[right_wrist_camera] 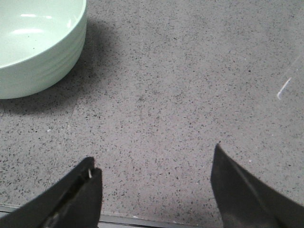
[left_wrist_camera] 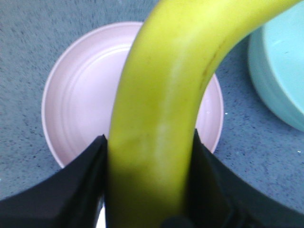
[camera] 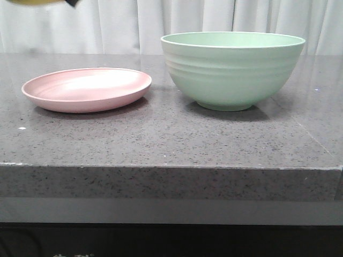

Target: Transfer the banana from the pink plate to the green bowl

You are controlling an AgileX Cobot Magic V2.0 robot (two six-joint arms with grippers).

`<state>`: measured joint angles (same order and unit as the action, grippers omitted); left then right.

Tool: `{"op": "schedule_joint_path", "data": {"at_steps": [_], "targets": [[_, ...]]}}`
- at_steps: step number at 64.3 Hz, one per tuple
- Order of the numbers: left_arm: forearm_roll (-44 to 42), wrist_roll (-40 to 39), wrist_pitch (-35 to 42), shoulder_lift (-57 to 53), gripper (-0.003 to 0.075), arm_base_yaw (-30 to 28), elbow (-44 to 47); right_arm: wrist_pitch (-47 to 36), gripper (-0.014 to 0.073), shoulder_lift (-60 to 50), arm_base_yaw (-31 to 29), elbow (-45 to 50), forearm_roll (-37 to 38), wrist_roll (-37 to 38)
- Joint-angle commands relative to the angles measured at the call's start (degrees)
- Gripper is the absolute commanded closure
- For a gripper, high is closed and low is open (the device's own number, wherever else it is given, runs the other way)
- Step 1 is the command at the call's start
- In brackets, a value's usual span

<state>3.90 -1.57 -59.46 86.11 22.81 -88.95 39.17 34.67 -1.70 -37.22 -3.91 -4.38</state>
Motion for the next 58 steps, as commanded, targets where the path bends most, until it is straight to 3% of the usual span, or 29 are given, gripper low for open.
{"op": "schedule_joint_path", "data": {"at_steps": [1,15,32,42,58], "targets": [[0.45,0.75,4.69,-5.99,0.0561,0.38,0.9,-4.84,0.0085,0.44,0.07,-1.68,0.02,-0.07],[2.78,2.78,8.53,-14.78,0.0561,0.38,9.49,-5.45,0.0085,0.44,0.07,-1.68,-2.3,-0.07],[20.9,17.65,9.99,-21.22,0.0561,0.38,19.27,-5.18,0.0085,0.44,0.12,-1.68,-6.46,-0.97],[31.92,26.73,8.98,-21.22,0.0561,0.38,21.04,-4.33,0.0085,0.44,1.42,-1.9,-15.31,-9.41],[46.72,36.89,5.56,-21.22,0.0561,0.38,21.5,-1.32,0.0085,2.6,4.79,-4.45,-36.58,-26.46]]}}
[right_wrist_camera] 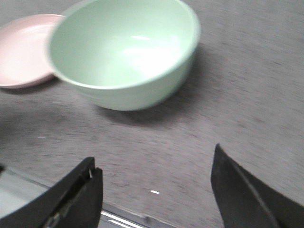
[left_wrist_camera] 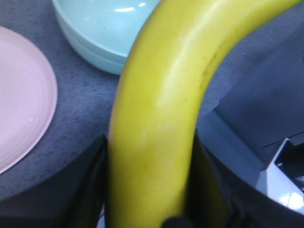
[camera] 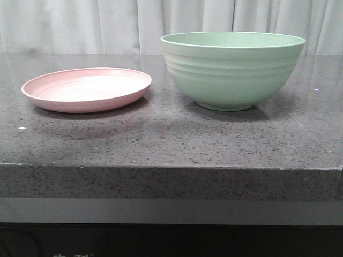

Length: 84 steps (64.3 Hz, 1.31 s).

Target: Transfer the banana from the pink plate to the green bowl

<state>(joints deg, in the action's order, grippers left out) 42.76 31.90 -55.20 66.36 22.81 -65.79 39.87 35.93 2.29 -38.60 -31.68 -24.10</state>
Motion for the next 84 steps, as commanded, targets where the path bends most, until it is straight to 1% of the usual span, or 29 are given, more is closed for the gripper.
{"op": "schedule_joint_path", "data": {"at_steps": [1,8,13,21,25,36,40,47,53,63,73,84], "targets": [[8.53,3.88,1.06,-1.48,0.0561,0.38,-1.65,-1.58,0.0085,1.71,0.9,-3.41,-10.23,-7.84],[11.86,5.4,-0.11,-1.48,0.0561,0.5,-1.65,0.15,0.0085,3.84,1.27,-4.64,-20.35,-16.03],[12.9,6.08,-0.23,-1.48,0.0561,0.5,-1.65,1.36,0.0085,5.61,1.27,-5.25,-28.53,-23.64],[14.06,6.11,-0.66,-1.48,0.0561,0.5,-1.65,3.83,0.0081,7.87,1.27,-5.91,-38.95,-33.59],[15.44,6.33,-1.03,-1.48,0.0561,0.5,-1.65,5.06,0.006,8.74,1.27,-6.38,-43.78,-37.91],[19.43,8.02,-1.38,-1.37,0.0561,0.5,-1.65,8.42,-0.0039,11.94,1.27,-6.49,-54.97,-48.09],[20.11,8.02,-1.5,-1.09,0.0561,0.5,-1.65,10.16,-0.0043,13.24,1.27,-6.49,-57.94,-50.35],[21.73,9.29,-2.42,-0.23,0.0561,0.5,-1.65,13.69,-0.0042,15.74,1.27,-6.66,-64.23,-56.69],[23.44,9.69,-2.66,0.87,0.0561,0.5,-1.65,15.42,-0.0042,17.54,1.32,-7.62,-67.7,-60.18],[25.95,12.28,-3.69,2.09,0.0561,0.5,-1.65,16.82,-0.0042,20.33,2.56,-9.93,-68.43,-61.46],[26.78,13.64,-4.07,2.18,0.0561,0.5,-1.65,15.05,-0.0042,23.85,7.88,-12.45,-68.61,-62.46],[26.92,13.86,-4.07,2.18,0.0561,0.5,-1.65,10.2,-0.0042,27.87,14.3,-15.13,-70.99,-65.59]]}}
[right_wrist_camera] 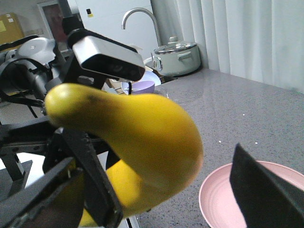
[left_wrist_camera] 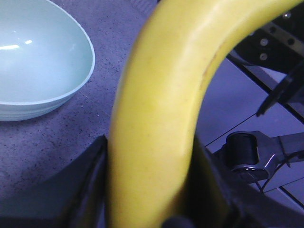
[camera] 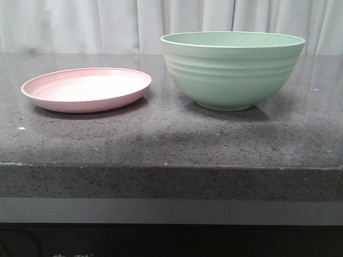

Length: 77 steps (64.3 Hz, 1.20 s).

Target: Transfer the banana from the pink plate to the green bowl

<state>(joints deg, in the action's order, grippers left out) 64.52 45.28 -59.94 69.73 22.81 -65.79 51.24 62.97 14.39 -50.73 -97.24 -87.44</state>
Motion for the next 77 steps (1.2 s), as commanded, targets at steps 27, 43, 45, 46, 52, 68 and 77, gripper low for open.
{"op": "schedule_joint_path", "data": {"at_steps": [27,43,45,46,52,68,77], "targets": [[5.38,0.52,0.6,-1.19,0.0561,0.5,-1.65,-1.5,-0.0041,7.3,7.47,-6.79,-10.61,-5.18],[5.38,0.52,0.6,-1.19,0.0561,0.5,-1.65,-1.24,-0.004,7.45,7.47,-6.79,-11.98,-5.18],[5.38,0.52,0.6,-1.19,0.0561,0.5,-1.65,-1.24,-0.0038,7.44,7.47,-6.79,-11.98,-5.18],[5.38,0.52,0.55,-1.19,0.0561,0.5,-1.65,-1.24,-0.0038,7.44,7.47,-6.79,-11.98,-5.18],[5.38,0.52,0.46,-1.19,0.0561,0.5,-1.65,-1.24,-0.0031,7.44,7.47,-6.79,-11.98,-5.18],[5.38,0.52,0.03,-1.19,0.0561,0.5,-1.65,-1.13,0.0256,7.44,7.47,-6.79,-11.98,-5.18],[5.38,0.52,-0.35,-1.19,0.0561,0.5,-1.65,-1.07,0.038,7.44,7.47,-6.79,-11.98,-5.18]]}}
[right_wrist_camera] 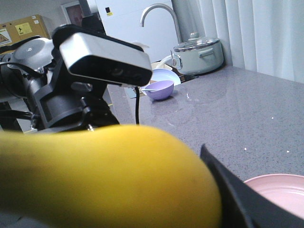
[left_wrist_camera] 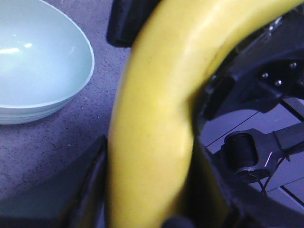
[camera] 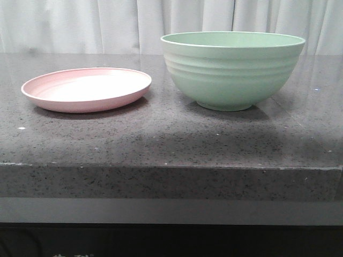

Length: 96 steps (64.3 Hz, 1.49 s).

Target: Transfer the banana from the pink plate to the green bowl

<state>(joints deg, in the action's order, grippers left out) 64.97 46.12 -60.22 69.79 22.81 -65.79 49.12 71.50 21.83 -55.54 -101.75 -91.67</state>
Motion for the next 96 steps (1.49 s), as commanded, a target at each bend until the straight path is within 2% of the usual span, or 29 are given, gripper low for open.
{"op": "schedule_joint_path", "data": {"at_steps": [1,15,19,24,33,38,58,68,73,82,96], "targets": [[4.93,-0.32,-0.07,-1.25,0.0561,0.5,-1.65,1.05,0.0384,-1.09,0.03,-1.98,-7.47,-0.95],[5.05,-0.32,-0.07,-1.25,0.0559,0.5,-1.65,1.05,0.0382,-1.09,0.03,-1.98,-7.47,-0.95],[5.35,-0.32,-0.07,-1.25,0.0538,0.5,-1.65,1.05,0.0382,-1.09,0.03,-1.98,-7.47,-0.95],[5.73,-0.32,-0.07,-1.25,0.0446,0.5,-1.65,1.0,0.0382,-1.09,0.03,-1.98,-7.47,-0.95],[5.78,-0.23,-0.07,-1.25,0.0147,0.5,-1.65,1.0,0.0382,-1.09,0.03,-1.98,-7.47,-0.95],[5.78,-0.23,-0.07,-1.25,0.0071,0.5,-1.65,1.0,0.0382,-1.09,0.03,-1.98,-7.47,-0.95],[4.29,-0.23,-0.2,-1.38,0.0081,-0.09,-1.65,-2.24,0.0382,-1.09,0.03,-1.98,-7.37,-0.74],[3.59,-0.23,-1.76,-2.08,0.0081,-1.52,-1.65,-7.2,0.0382,-1.15,-0.23,-2.02,-3.36,-0.02],[3.22,-0.23,-2.96,-2.2,0.0081,-2.55,-1.95,-8.43,0.0382,-1.15,-0.81,-2.32,0.71,2.35],[1.93,-0.23,-5.17,-2.29,0.0081,-4.8,-2.88,-7.96,0.0382,-1.15,-4.02,-4.93,13.22,12.01],[1.81,-0.23,-5.2,-2.29,0.0081,-5.92,-2.87,-7.78,0.0382,-0.92,-9.95,-13.31,37.68,35.48]]}}
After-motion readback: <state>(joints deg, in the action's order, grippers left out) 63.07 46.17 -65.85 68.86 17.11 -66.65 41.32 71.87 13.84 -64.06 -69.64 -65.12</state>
